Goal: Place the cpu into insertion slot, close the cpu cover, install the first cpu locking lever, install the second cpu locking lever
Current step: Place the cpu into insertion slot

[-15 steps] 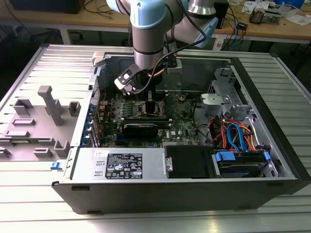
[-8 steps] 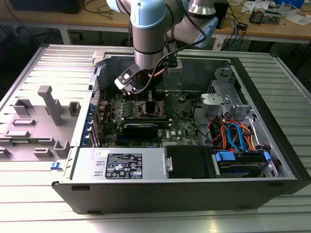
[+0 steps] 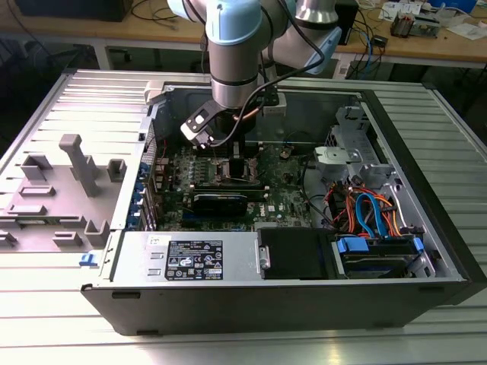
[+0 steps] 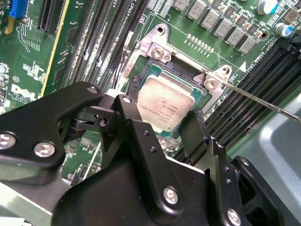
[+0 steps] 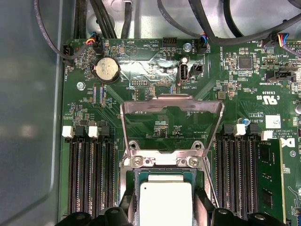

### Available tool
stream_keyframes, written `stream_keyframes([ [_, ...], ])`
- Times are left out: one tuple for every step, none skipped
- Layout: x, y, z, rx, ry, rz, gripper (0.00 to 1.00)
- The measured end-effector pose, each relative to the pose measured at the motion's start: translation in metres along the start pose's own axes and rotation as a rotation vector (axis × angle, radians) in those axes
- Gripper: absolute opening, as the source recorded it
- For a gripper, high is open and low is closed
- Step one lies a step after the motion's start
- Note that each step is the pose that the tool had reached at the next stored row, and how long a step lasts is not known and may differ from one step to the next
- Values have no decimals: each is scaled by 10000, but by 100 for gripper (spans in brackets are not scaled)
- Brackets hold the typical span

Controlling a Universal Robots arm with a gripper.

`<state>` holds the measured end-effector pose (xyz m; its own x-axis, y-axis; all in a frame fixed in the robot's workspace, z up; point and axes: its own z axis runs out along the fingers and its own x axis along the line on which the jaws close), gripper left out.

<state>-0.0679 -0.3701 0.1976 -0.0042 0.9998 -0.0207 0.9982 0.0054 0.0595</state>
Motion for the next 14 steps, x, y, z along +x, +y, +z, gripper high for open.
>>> stream_keyframes([
  [0, 0, 0, -1, 1, 0, 62],
  [0, 0, 0, -2, 2, 0, 62],
  [0, 0, -1, -1, 1, 0, 62],
  [0, 0, -2, -1, 1, 0, 63],
  [0, 0, -3, 0, 0, -1, 63],
  [0, 0, -8, 1, -2, 0, 69],
  [-1, 1, -13, 1, -1, 0, 69],
  [-1, 1, -24, 3, 0, 0, 69],
  [-1, 3, -41, 7, 2, 0, 69],
  [-1, 3, -53, 11, 3, 0, 69],
  [-2, 5, -82, 23, 3, 0, 69],
  [-2, 7, -104, 34, 4, -1, 69],
  [-2, 8, -117, 44, 4, -2, 69],
  [-3, 9, -129, 54, 3, -2, 69],
])
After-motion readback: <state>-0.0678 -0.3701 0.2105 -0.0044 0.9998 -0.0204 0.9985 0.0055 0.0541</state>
